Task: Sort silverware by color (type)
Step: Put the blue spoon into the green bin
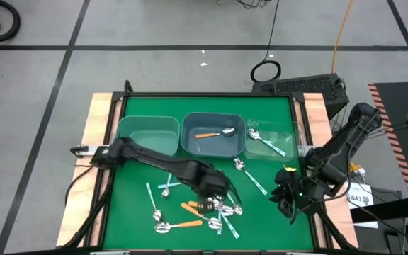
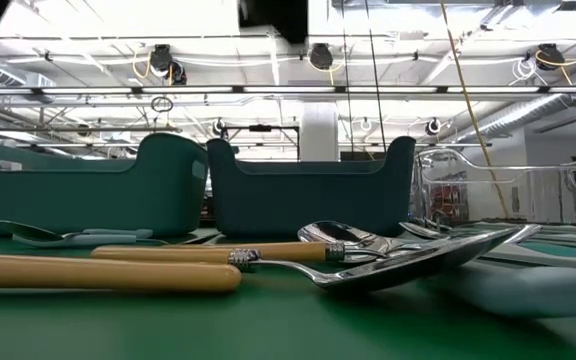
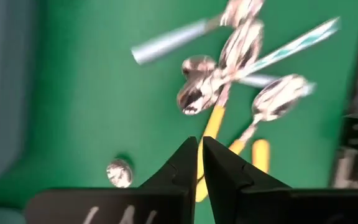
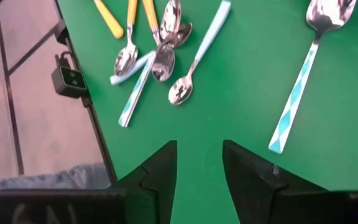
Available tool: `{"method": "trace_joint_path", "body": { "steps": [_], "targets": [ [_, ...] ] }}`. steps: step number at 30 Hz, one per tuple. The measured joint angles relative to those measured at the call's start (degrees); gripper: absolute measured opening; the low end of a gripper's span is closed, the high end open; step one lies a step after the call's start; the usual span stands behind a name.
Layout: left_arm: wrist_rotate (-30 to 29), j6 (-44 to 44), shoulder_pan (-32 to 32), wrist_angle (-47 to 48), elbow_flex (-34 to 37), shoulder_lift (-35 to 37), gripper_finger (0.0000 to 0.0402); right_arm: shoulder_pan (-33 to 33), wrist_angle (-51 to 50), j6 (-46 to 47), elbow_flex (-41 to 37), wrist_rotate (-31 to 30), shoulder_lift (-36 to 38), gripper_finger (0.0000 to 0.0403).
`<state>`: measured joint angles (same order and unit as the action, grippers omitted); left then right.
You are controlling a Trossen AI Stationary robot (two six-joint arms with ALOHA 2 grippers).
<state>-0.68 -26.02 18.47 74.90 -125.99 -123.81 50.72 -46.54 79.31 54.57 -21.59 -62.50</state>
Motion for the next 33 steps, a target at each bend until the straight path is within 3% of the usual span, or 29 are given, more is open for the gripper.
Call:
{"method": "trace_joint_path", "body": {
  "steps": [3,8,13,17,20,26,33],
  "targets": [
    [-6.6,-0.3,1.6,1.8,-0.4,5.0,0.0033,0.6,-0.2,0.4,0.0,-3.0,0.0,0.0123],
    [-10.7,-0.2,1.2,7.2,3.1,7.9,0.0033,0.8,-0.6,-0.9,0.0,-5.6,0.0,0.0123],
    [-7.9,-6.1,0.8,-5.5,24.4,17.9,0.0033,0.8,-2.4,-0.9,0.0,-5.5,0.0,0.0123],
    [-7.7,-20.5,0.7,-15.2,42.2,27.0,0.0033,0.8,-2.7,-1.2,0.0,-5.6,0.0,0.0123],
    [-7.7,-31.7,0.8,-17.7,49.4,31.1,0.0033,0.8,-2.9,-2.1,0.0,-5.7,0.0,0.0123],
    [-7.9,-44.6,2.4,-19.1,55.6,33.7,0.0045,0.7,-3.4,-2.6,0.0,-7.3,0.0,0.0123],
    [-10.1,-56.7,5.5,-19.2,58.3,32.7,0.0111,0.6,-3.7,-1.3,0.0,-7.4,0.0,0.0123]
  ]
}}
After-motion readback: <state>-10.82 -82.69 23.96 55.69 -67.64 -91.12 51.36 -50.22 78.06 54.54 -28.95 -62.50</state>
